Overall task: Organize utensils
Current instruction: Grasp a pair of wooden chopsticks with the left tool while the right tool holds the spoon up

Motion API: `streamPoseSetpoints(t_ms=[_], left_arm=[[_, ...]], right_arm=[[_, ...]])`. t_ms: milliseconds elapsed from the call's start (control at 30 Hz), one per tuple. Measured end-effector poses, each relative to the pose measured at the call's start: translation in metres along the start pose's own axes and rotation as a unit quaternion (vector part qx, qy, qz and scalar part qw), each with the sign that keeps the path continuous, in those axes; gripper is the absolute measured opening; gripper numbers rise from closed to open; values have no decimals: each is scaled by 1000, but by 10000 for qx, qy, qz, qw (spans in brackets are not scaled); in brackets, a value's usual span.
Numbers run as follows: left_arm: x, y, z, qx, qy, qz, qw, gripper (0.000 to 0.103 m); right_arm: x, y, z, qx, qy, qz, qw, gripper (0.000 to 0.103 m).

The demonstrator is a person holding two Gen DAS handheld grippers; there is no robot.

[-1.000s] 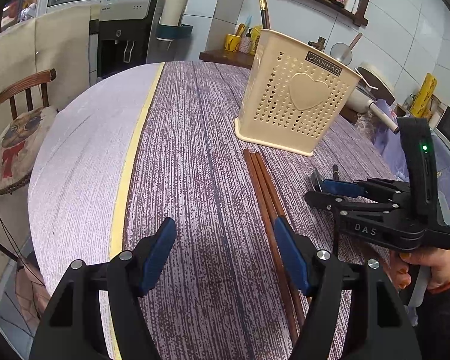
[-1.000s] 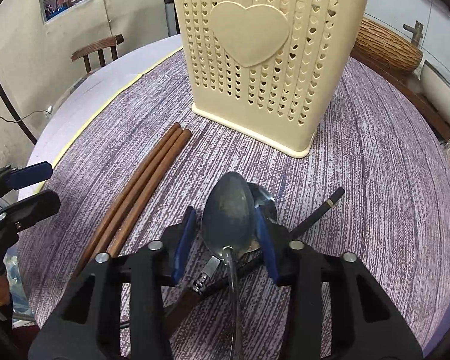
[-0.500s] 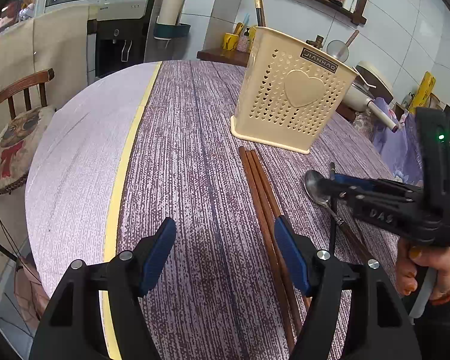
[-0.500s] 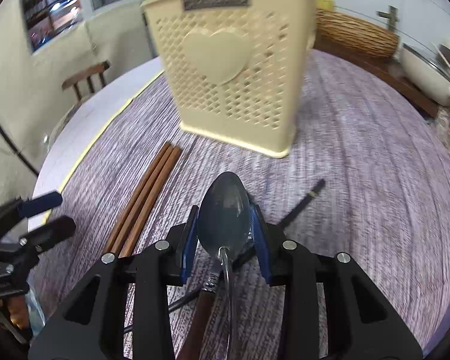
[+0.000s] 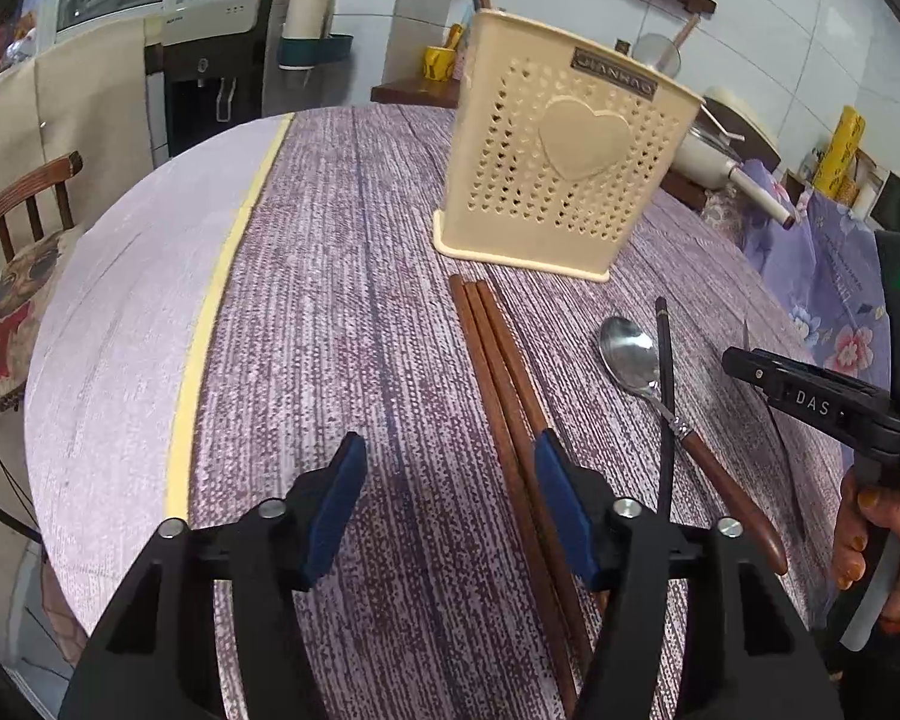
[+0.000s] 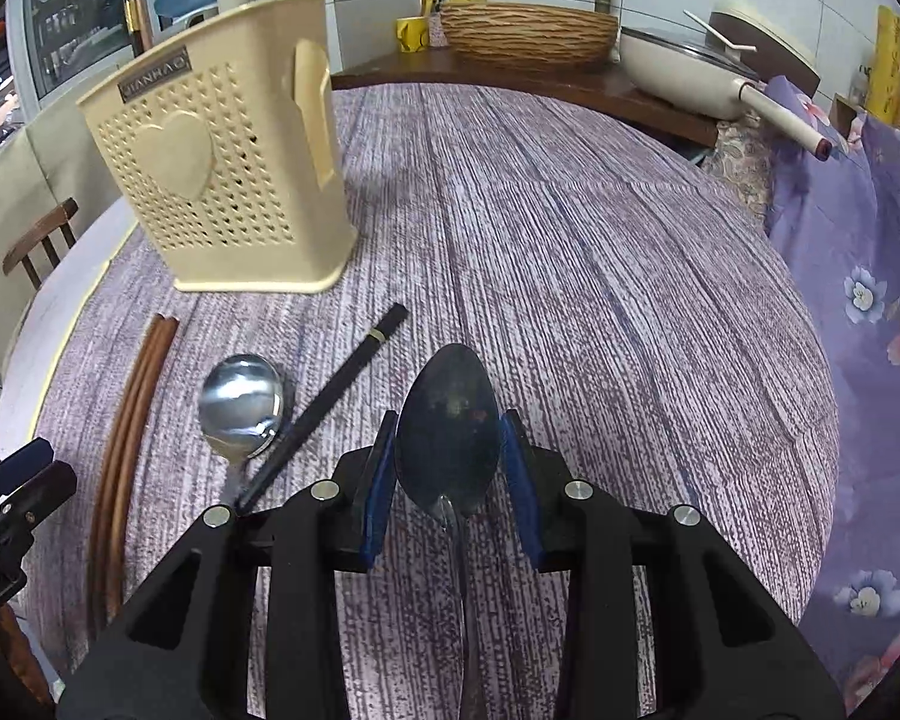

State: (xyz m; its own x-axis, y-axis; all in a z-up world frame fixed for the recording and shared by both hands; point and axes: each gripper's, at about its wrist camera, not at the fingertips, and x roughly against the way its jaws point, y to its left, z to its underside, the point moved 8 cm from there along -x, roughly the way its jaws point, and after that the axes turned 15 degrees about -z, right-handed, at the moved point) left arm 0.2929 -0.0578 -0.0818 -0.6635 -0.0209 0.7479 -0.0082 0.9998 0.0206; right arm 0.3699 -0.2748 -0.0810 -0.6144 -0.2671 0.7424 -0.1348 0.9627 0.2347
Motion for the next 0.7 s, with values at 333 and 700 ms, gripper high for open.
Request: streamPoseSetpoints(t_ms=[333,700], left_arm=[[-12,-12,2,-459,49,-347,9983,40],[-37,-15,-25,-760,169,-663,9948,37]], right_arm=[[-2,-2,5,9,-29,70,10000,34],[-5,-2,7,-71,8,-82,9999,37]])
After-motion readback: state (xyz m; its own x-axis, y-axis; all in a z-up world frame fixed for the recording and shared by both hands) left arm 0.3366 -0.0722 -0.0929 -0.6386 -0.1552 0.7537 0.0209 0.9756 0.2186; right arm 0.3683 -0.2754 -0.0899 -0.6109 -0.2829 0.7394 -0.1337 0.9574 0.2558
